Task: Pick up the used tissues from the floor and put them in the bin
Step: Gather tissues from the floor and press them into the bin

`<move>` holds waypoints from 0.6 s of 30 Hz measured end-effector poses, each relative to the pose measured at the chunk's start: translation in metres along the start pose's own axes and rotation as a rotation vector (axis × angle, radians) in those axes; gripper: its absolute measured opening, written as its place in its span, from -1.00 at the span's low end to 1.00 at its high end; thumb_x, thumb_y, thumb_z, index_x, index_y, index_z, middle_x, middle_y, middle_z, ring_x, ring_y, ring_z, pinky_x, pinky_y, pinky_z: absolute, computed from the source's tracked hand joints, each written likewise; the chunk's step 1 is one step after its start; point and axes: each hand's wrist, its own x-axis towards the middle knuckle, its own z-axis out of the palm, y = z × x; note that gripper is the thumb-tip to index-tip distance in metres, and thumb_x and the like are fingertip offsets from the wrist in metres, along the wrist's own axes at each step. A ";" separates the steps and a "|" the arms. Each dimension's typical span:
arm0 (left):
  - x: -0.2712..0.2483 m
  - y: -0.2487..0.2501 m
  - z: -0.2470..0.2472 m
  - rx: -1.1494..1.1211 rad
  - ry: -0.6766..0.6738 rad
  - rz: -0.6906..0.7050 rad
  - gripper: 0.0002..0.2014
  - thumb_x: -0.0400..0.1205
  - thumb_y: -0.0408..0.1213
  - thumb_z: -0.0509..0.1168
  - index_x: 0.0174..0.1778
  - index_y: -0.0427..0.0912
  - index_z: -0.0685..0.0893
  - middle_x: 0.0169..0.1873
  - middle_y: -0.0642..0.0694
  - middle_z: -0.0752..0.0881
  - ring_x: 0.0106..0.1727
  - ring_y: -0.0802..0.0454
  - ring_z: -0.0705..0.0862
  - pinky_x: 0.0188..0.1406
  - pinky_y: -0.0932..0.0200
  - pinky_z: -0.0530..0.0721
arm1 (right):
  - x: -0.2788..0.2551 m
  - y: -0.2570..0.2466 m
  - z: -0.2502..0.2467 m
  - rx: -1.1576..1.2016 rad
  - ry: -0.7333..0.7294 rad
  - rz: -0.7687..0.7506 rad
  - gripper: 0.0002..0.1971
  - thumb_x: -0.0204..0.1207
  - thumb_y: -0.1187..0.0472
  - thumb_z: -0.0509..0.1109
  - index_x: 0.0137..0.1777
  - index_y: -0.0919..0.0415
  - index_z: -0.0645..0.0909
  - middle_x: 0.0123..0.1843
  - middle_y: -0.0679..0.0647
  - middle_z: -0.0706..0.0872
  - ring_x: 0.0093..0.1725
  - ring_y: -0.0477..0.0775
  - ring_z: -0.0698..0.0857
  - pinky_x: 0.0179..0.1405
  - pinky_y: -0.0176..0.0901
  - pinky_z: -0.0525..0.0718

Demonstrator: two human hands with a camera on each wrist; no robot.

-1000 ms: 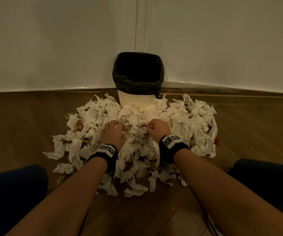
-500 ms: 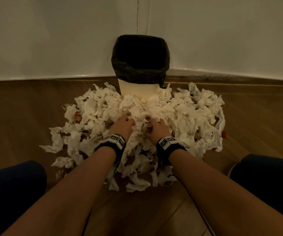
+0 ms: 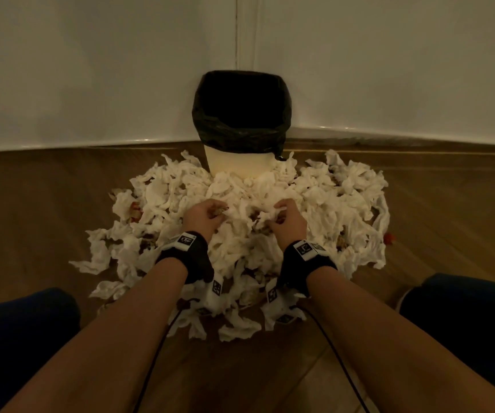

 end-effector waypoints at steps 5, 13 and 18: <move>0.000 0.022 -0.010 -0.063 0.078 0.032 -0.76 0.62 -0.49 0.25 0.10 -0.18 0.75 0.16 -0.16 0.70 0.09 -0.06 0.66 -0.04 0.25 0.65 | -0.002 -0.009 -0.029 0.099 0.021 0.013 -0.83 0.50 0.29 0.44 0.05 0.29 0.74 0.00 0.18 0.77 0.03 0.16 0.72 0.15 0.00 0.69; -0.005 0.089 -0.036 -0.308 0.184 0.218 -0.77 0.54 -0.40 0.37 -0.05 0.06 0.75 -0.13 -0.03 0.77 -0.04 0.05 0.74 -0.03 0.24 0.68 | -0.010 -0.067 -0.079 0.199 0.162 -0.212 -0.83 0.52 0.28 0.43 0.07 0.27 0.75 0.08 0.15 0.74 0.07 0.10 0.70 0.11 -0.16 0.64; 0.006 0.144 -0.054 -0.260 0.342 0.368 -0.80 0.52 -0.31 0.42 0.00 0.05 0.77 -0.20 0.07 0.75 -0.21 0.29 0.67 -0.14 0.45 0.61 | -0.002 -0.130 -0.104 0.191 0.273 -0.414 -0.87 0.49 0.28 0.44 0.01 0.21 0.74 -0.02 0.10 0.71 -0.05 0.05 0.68 0.00 -0.20 0.63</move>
